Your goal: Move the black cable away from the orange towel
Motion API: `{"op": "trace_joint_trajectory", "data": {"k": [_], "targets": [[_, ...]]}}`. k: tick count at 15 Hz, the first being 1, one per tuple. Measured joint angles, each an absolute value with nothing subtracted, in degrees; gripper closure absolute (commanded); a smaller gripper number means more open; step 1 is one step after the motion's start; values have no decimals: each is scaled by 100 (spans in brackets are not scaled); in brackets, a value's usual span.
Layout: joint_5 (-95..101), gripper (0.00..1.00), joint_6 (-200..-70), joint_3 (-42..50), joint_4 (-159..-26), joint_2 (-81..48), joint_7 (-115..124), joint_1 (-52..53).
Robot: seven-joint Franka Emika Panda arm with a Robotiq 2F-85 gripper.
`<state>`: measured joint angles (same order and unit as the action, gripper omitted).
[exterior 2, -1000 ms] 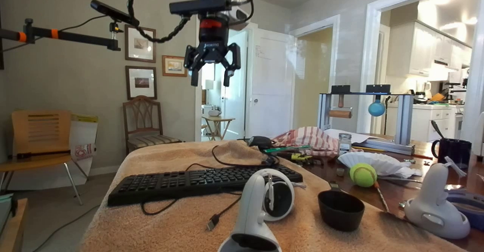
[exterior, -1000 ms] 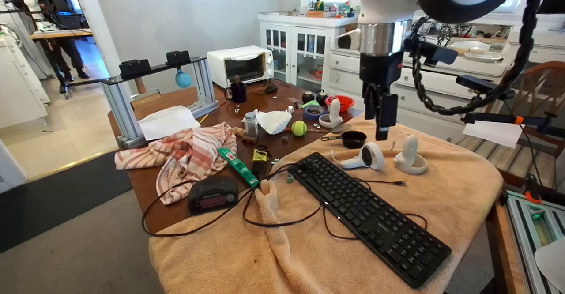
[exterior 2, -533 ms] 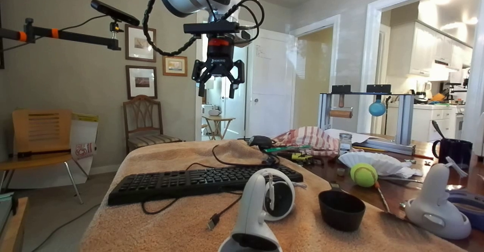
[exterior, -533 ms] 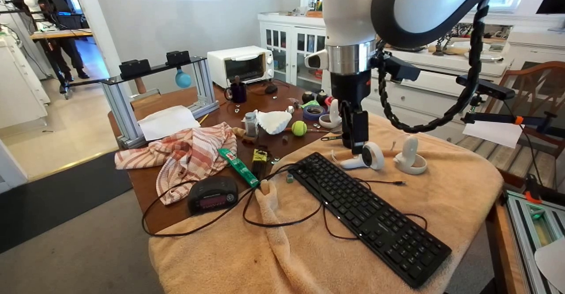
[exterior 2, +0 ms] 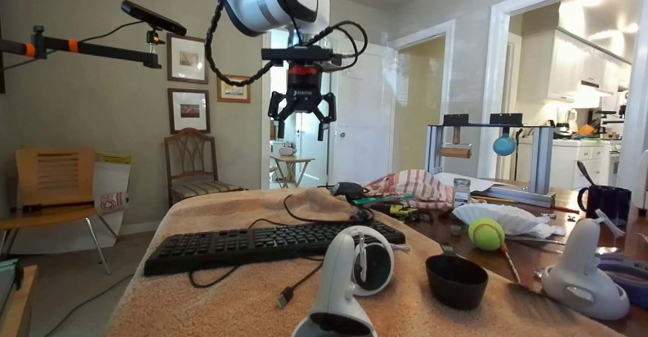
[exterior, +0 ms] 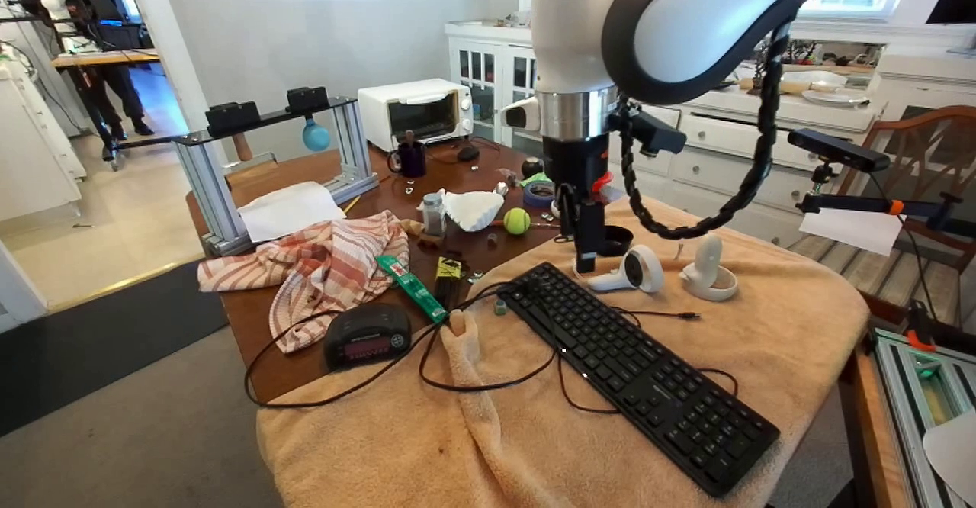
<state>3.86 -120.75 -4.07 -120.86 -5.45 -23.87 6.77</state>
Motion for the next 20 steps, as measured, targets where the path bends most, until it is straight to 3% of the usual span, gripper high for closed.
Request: {"op": "trace_joint_trajectory", "data": {"k": [4,8,13,16,20], "targets": [[386,1,-12081,-457,-11163,-1626,-2867,612],[392,13,-11761,-505,-10275,-2571,-3175,479],[379,18,-11049,-674,-9098,-3507,-3805,263],[372,1,-10592,-739,-8431,-3941,-4081,184],[357,0,-9965,-814,-7810,-4259,-4461,140]]}}
